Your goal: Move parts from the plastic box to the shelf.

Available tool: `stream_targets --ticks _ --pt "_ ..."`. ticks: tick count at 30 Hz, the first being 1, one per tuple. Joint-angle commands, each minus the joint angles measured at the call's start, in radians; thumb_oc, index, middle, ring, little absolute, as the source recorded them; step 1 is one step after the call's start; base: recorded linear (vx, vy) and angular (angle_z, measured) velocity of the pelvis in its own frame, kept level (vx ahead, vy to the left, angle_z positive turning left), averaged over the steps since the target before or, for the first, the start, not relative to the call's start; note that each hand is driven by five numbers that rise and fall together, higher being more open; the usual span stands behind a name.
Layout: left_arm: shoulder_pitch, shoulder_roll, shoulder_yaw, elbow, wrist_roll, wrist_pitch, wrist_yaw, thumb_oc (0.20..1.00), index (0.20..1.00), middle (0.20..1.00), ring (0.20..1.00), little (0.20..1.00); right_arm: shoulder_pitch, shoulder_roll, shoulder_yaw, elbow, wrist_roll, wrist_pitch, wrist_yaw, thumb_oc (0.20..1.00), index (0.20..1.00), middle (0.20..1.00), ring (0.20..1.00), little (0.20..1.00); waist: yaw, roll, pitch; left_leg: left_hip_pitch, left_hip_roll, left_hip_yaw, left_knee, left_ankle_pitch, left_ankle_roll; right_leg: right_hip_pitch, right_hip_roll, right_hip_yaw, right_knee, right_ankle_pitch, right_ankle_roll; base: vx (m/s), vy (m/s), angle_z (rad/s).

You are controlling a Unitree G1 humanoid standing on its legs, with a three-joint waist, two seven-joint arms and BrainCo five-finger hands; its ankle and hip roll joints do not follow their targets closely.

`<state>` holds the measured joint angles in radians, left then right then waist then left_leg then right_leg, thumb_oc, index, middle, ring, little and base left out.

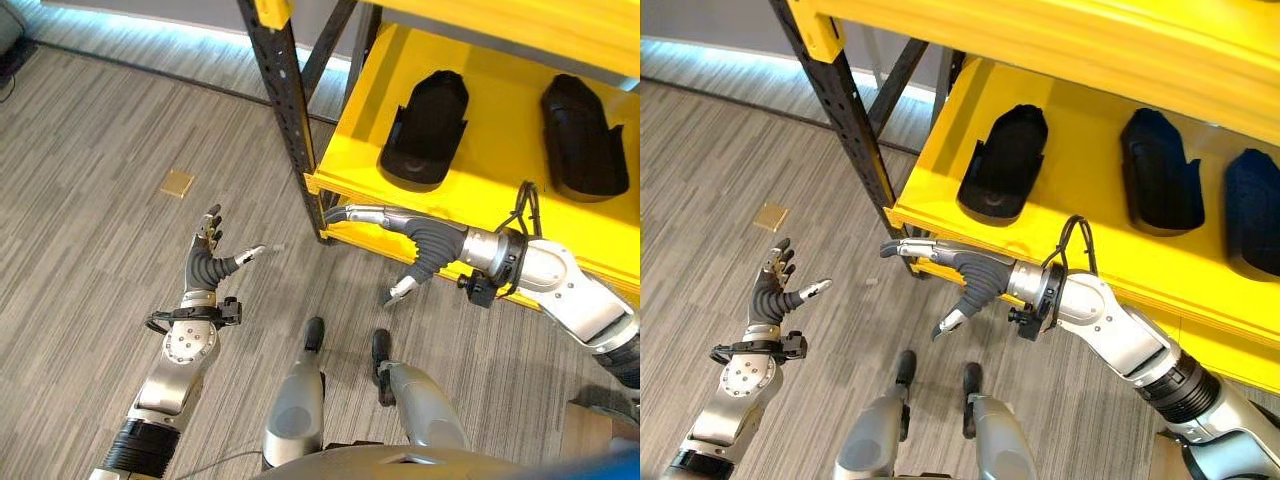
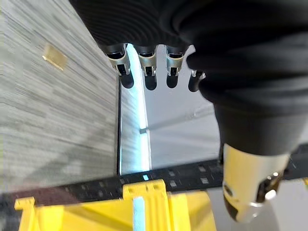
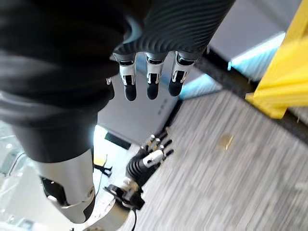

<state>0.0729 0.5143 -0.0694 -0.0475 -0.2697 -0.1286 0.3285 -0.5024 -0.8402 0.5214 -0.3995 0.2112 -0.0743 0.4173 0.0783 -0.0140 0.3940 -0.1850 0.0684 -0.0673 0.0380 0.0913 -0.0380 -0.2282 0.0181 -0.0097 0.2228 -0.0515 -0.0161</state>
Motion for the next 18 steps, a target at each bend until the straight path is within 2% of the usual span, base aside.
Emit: stream_targets --ticks 1,5,7,9,13,18 --pt "0.027 0.050 0.025 -0.025 -0.033 -0.063 -0.010 1.000 1.000 1.000 1.000 1.000 -0.057 0.006 0.014 0.003 -0.015 0.023 -0.022 1.000 1.000 1.000 1.000 1.000 0.000 -0.006 -0.032 -0.018 0.101 -0.044 0.010 -0.045 -0.037 0.160 -0.137 0.035 -0.007 -0.107 0.101 0.03 -0.018 0.00" --pt "0.051 0.044 0.046 0.022 -0.037 -0.068 -0.001 1.000 1.000 1.000 1.000 1.000 -0.063 0.032 0.029 0.065 -0.067 0.052 -0.059 1.000 1.000 1.000 1.000 1.000 0.012 0.000 -0.032 -0.031 0.112 -0.042 0.018 -0.036 -0.042 0.172 -0.143 0.026 -0.008 -0.110 0.106 0.07 -0.020 0.01" --pt "0.057 0.043 0.069 0.044 -0.021 -0.065 -0.015 1.000 1.000 1.000 1.000 1.000 -0.051 0.037 0.017 0.123 -0.167 0.052 -0.130 1.000 1.000 1.000 1.000 1.000 0.015 0.006 -0.033 -0.041 0.117 -0.037 0.021 -0.026 -0.045 0.182 -0.150 0.018 -0.017 -0.109 0.113 0.09 -0.028 0.01" --pt "0.059 0.043 0.078 0.045 -0.014 -0.058 -0.022 1.000 1.000 1.000 1.000 1.000 -0.043 0.029 0.007 0.138 -0.188 0.054 -0.160 1.000 1.000 1.000 1.000 1.000 0.014 0.007 -0.032 -0.046 0.117 -0.033 0.025 -0.025 -0.046 0.184 -0.152 0.015 -0.020 -0.109 0.116 0.02 -0.005 0.00" --pt "0.062 0.045 0.083 0.052 -0.009 -0.054 -0.027 1.000 1.000 1.000 1.000 1.000 -0.030 0.019 -0.011 0.157 -0.249 0.031 -0.190 1.000 1.000 1.000 1.000 1.000 0.010 0.010 -0.032 -0.052 0.119 -0.026 0.031 -0.024 -0.047 0.185 -0.155 0.014 -0.025 -0.107 0.120 0.00 0.000 -0.01" --pt "0.060 0.050 0.086 0.050 -0.002 -0.036 -0.036 1.000 1.000 1.000 1.000 1.000 -0.006 -0.010 -0.044 0.158 -0.262 0.054 -0.193 1.000 1.000 1.000 1.000 1.000 -0.002 0.012 -0.030 -0.062 0.121 -0.008 0.033 -0.019 -0.049 0.186 -0.158 0.014 -0.043 -0.099 0.125 0.00 0.000 0.00"
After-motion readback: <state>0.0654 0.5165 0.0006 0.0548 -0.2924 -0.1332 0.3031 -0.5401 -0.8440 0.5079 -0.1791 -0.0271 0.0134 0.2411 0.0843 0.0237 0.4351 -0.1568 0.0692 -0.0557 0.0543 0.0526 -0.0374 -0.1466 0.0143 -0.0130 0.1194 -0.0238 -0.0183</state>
